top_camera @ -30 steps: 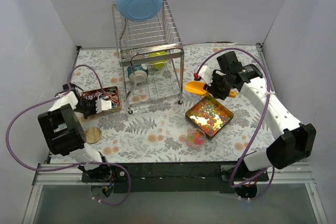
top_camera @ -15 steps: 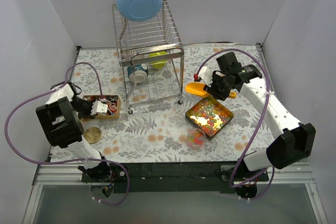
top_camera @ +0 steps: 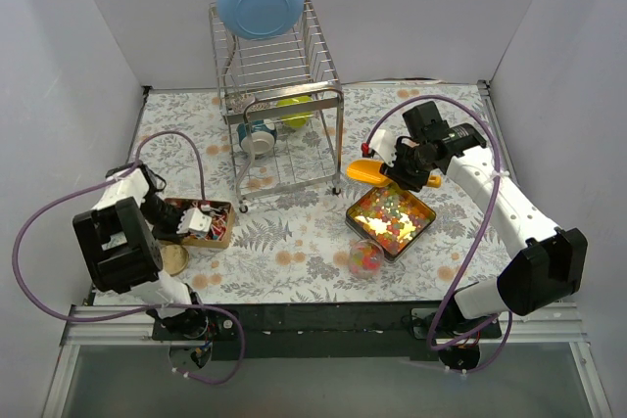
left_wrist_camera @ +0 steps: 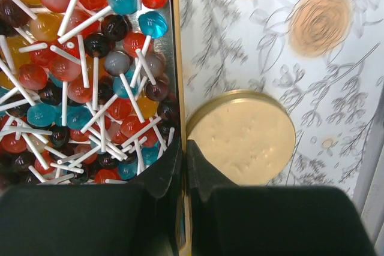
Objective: Pack the candies
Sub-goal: Move the storage box to the center of the board.
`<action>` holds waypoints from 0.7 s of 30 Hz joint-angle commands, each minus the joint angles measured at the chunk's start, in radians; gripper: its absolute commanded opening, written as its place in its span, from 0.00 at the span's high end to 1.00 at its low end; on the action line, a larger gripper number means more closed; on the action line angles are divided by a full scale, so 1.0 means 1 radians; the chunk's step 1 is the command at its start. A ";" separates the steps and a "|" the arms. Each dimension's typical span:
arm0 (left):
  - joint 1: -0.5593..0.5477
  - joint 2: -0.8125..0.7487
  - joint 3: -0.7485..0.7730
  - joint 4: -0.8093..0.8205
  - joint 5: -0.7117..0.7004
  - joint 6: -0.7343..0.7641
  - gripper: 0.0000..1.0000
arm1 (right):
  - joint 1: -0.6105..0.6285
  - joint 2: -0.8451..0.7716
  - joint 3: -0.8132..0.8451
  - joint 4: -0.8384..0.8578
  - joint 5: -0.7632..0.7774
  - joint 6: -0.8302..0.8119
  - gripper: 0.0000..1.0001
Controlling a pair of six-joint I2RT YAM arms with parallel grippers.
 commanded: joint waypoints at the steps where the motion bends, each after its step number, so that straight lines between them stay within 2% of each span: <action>1: -0.065 -0.092 -0.096 0.001 0.037 0.442 1.00 | -0.008 -0.021 -0.002 0.026 -0.008 -0.016 0.99; 7: -0.167 -0.198 -0.169 -0.015 0.097 0.439 1.00 | -0.005 -0.012 0.009 0.024 -0.023 -0.021 0.99; 9: -0.194 -0.235 -0.168 -0.025 0.158 0.434 1.00 | -0.007 -0.013 0.007 0.024 -0.028 -0.027 0.99; 16: -0.376 -0.318 -0.154 -0.110 0.340 0.253 1.00 | -0.007 -0.039 -0.019 0.027 -0.022 -0.039 0.99; 19: -0.509 -0.370 -0.192 -0.089 0.391 0.172 1.00 | -0.008 -0.042 -0.016 0.029 -0.014 -0.039 0.99; 21: -0.566 -0.384 -0.211 -0.065 0.430 0.062 1.00 | -0.008 -0.047 -0.016 0.026 -0.011 -0.039 0.99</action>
